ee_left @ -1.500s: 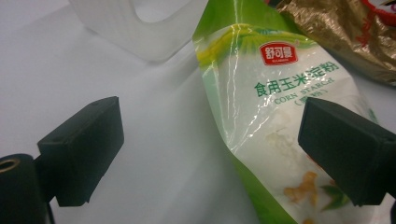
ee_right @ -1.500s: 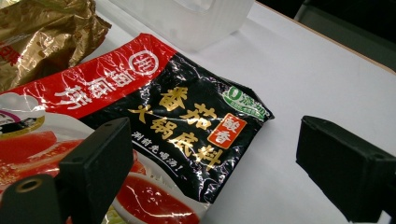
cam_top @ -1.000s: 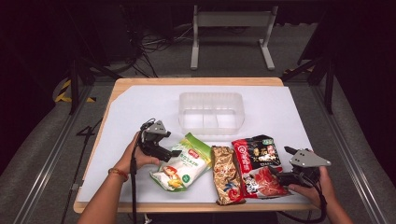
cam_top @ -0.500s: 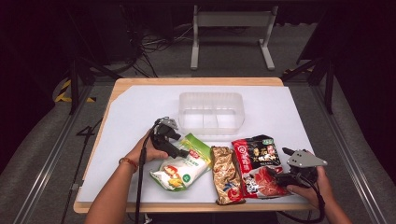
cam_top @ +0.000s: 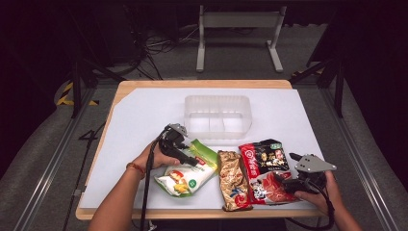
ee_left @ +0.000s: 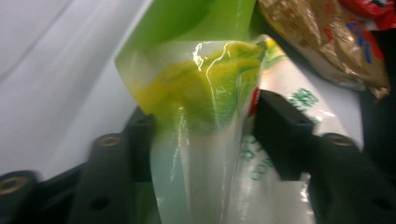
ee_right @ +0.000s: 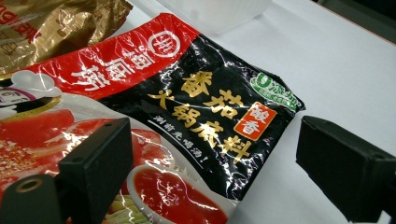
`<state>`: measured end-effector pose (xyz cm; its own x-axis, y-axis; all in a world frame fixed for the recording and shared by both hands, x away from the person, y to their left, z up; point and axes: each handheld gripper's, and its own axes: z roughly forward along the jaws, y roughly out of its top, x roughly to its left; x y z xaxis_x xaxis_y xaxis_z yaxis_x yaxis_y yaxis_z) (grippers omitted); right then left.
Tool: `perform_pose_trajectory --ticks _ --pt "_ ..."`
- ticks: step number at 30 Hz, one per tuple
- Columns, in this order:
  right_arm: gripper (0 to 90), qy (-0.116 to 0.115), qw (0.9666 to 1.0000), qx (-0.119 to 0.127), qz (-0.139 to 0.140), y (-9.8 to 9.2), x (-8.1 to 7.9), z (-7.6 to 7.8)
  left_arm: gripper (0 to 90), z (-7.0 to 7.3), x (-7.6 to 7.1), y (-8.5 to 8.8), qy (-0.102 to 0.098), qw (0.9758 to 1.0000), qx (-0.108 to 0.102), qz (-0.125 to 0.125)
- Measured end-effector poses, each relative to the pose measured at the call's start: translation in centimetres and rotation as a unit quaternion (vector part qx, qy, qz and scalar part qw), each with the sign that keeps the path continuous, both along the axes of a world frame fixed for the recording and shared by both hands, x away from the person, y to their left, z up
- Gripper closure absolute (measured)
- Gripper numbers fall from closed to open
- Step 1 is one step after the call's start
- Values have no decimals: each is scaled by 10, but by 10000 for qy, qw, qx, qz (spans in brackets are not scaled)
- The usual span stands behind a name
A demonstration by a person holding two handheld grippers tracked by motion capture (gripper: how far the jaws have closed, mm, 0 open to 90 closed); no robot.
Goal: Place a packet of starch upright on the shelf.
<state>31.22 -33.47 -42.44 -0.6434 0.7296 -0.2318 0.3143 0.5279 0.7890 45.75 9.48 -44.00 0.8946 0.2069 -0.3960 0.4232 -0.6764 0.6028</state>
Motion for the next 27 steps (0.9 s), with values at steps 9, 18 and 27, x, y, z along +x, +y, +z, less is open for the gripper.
perform_pose_trajectory --ticks 9,18,27 --pt "117 -1 10000 -19 49 0 -1 0 778 17 -24 0 -560 9979 270 171" --pt "116 -16 10000 -9 68 0 -1 1 841 32 -41 15 -1032 9928 199 571" --pt "115 -36 10000 9 72 0 -1 3 868 53 -62 38 -1633 9790 -239 1195"
